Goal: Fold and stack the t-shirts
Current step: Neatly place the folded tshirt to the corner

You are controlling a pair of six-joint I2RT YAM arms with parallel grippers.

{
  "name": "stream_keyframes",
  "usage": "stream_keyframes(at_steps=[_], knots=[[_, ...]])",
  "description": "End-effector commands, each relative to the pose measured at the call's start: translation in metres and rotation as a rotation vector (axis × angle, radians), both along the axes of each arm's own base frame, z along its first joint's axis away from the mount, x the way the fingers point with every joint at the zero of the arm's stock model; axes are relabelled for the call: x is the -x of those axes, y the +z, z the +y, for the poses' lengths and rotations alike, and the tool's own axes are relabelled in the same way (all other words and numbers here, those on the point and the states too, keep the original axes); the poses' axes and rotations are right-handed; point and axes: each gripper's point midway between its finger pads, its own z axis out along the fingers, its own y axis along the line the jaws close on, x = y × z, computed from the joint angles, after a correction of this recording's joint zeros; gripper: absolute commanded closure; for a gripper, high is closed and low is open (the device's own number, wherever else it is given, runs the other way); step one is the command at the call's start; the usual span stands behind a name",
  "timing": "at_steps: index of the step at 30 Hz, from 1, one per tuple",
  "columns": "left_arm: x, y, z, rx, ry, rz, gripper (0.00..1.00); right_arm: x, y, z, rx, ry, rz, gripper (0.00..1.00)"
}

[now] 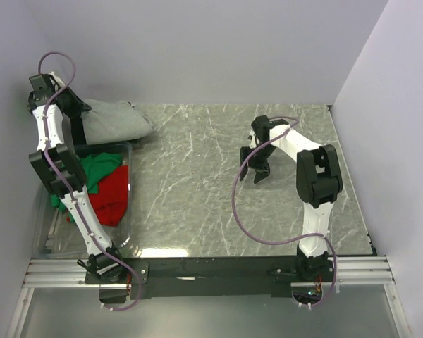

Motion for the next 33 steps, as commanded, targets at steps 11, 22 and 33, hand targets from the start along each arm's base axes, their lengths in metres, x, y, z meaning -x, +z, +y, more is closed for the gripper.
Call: stream_keyframes(at_steps=[11,22,33], knots=[[-0.033,0.028,0.046,-0.083,0.083,-0.181,1.00,0.012,0.020,-0.005,0.015,-0.024,-0.002,0.34],[-0.038,-0.008,0.045,-0.036,0.064,-0.138,0.88,0.014,0.019,-0.004,0.034,-0.024,0.017,0.34],[-0.002,0.012,0.028,-0.161,0.094,-0.056,0.09,0.004,0.032,-0.001,0.027,-0.028,-0.048,0.34]])
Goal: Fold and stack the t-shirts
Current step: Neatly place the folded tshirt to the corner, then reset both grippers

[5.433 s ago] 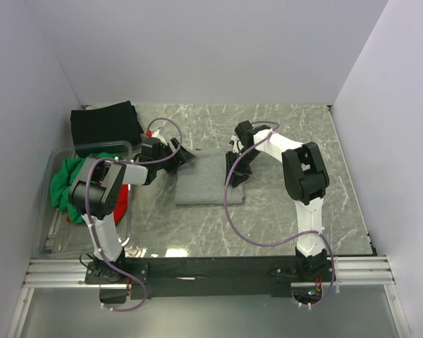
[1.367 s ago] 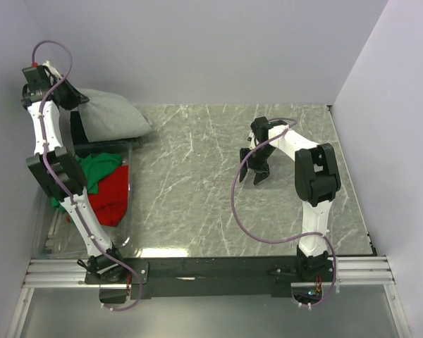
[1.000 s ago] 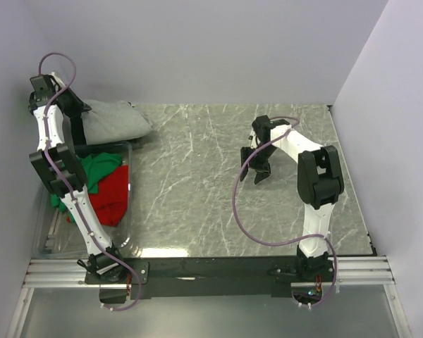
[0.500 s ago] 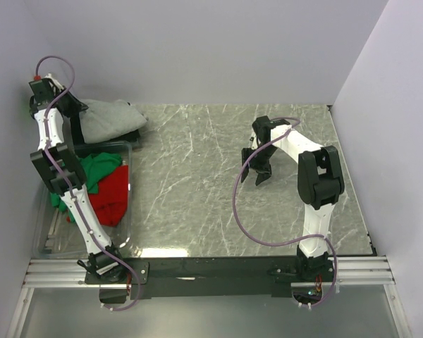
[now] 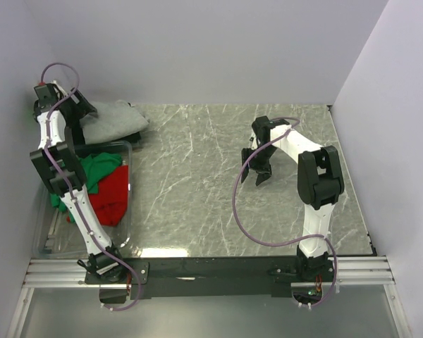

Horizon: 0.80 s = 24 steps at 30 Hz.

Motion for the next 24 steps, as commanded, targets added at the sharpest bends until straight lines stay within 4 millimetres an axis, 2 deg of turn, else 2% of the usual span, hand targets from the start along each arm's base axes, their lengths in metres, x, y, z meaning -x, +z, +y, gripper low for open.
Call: stream_keyframes(at_steps=[1,3,5,6,8,9,10,11,13,17,18,20,21,22,23,24], knots=[[0.020,0.066,0.004,-0.138,0.078,-0.051,0.07,-0.011,0.026,0.001,-0.001,-0.011,-0.094,0.34],[0.032,0.082,-0.007,-0.162,0.100,-0.056,0.02,-0.015,0.034,0.002,-0.006,-0.018,-0.131,0.34],[0.042,0.092,-0.009,-0.211,0.153,-0.053,0.01,-0.016,0.037,0.000,0.000,-0.026,-0.150,0.34],[0.050,0.103,-0.020,-0.230,0.158,-0.059,0.01,-0.017,0.042,0.000,-0.003,-0.028,-0.170,0.34],[0.062,0.109,-0.022,-0.269,0.250,-0.031,0.00,-0.019,0.047,-0.001,-0.001,-0.036,-0.201,0.34],[0.070,0.105,-0.022,-0.272,0.281,-0.009,0.01,-0.020,0.049,-0.002,0.001,-0.042,-0.213,0.34],[0.079,0.117,-0.022,-0.280,0.326,-0.018,0.01,-0.023,0.050,-0.002,0.000,-0.048,-0.233,0.34],[0.087,0.119,-0.021,-0.278,0.379,-0.010,0.01,-0.022,0.049,-0.004,0.008,-0.056,-0.239,0.34],[0.103,0.127,-0.033,-0.275,0.407,-0.013,0.01,-0.026,0.057,-0.004,0.003,-0.068,-0.291,0.34],[0.131,0.133,-0.073,-0.303,0.411,-0.036,0.01,-0.027,0.062,-0.013,0.027,-0.103,-0.362,0.34],[0.141,0.130,-0.094,-0.304,0.381,-0.052,0.01,-0.028,0.068,-0.016,0.036,-0.114,-0.396,0.34],[0.153,0.122,-0.119,-0.300,0.349,-0.070,0.01,-0.029,0.068,-0.020,0.044,-0.136,-0.435,0.34],[0.167,0.109,-0.143,-0.282,0.311,-0.065,0.00,-0.030,0.077,-0.022,0.043,-0.146,-0.475,0.34],[0.173,0.107,-0.147,-0.265,0.316,-0.077,0.01,-0.034,0.080,-0.025,0.054,-0.163,-0.509,0.34],[0.179,0.102,-0.176,-0.236,0.269,-0.085,0.01,-0.032,0.085,-0.029,0.061,-0.173,-0.537,0.34],[0.194,0.094,-0.184,-0.227,0.261,-0.085,0.01,-0.035,0.090,-0.030,0.059,-0.182,-0.573,0.34]])
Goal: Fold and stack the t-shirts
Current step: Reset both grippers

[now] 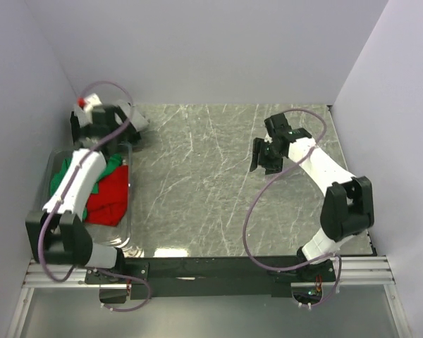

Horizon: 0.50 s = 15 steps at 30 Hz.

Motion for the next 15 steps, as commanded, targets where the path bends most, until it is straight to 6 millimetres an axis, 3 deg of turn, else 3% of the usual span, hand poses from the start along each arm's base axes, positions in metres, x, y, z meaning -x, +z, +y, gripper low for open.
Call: stream_keyframes(at_steps=[1,2,4,5,6,7,9,15], knots=[[0.023,0.001,-0.028,0.047,0.024,-0.085,0.01,-0.020,0.030,-0.012,0.029,-0.076,-0.205,0.34],[0.029,0.000,-0.045,0.072,-0.001,-0.097,0.01,-0.020,0.039,-0.016,0.029,-0.094,-0.247,0.34],[0.045,-0.003,-0.055,0.083,-0.015,-0.123,0.00,-0.021,0.043,-0.026,0.056,-0.145,-0.308,0.34],[0.053,-0.012,-0.065,0.090,-0.033,-0.114,0.01,-0.019,0.057,-0.030,0.049,-0.160,-0.365,0.34],[0.060,-0.003,-0.068,0.095,-0.041,-0.148,0.01,-0.024,0.066,-0.033,0.042,-0.183,-0.422,0.34],[0.063,-0.001,-0.068,0.088,-0.036,-0.165,0.01,-0.021,0.065,-0.040,0.065,-0.206,-0.445,0.34],[0.073,0.000,-0.068,0.080,-0.037,-0.177,0.01,-0.019,0.088,-0.049,0.056,-0.252,-0.549,0.34],[0.085,0.021,-0.058,0.034,-0.019,-0.234,0.01,-0.005,0.122,-0.080,0.101,-0.373,-0.736,0.34]])
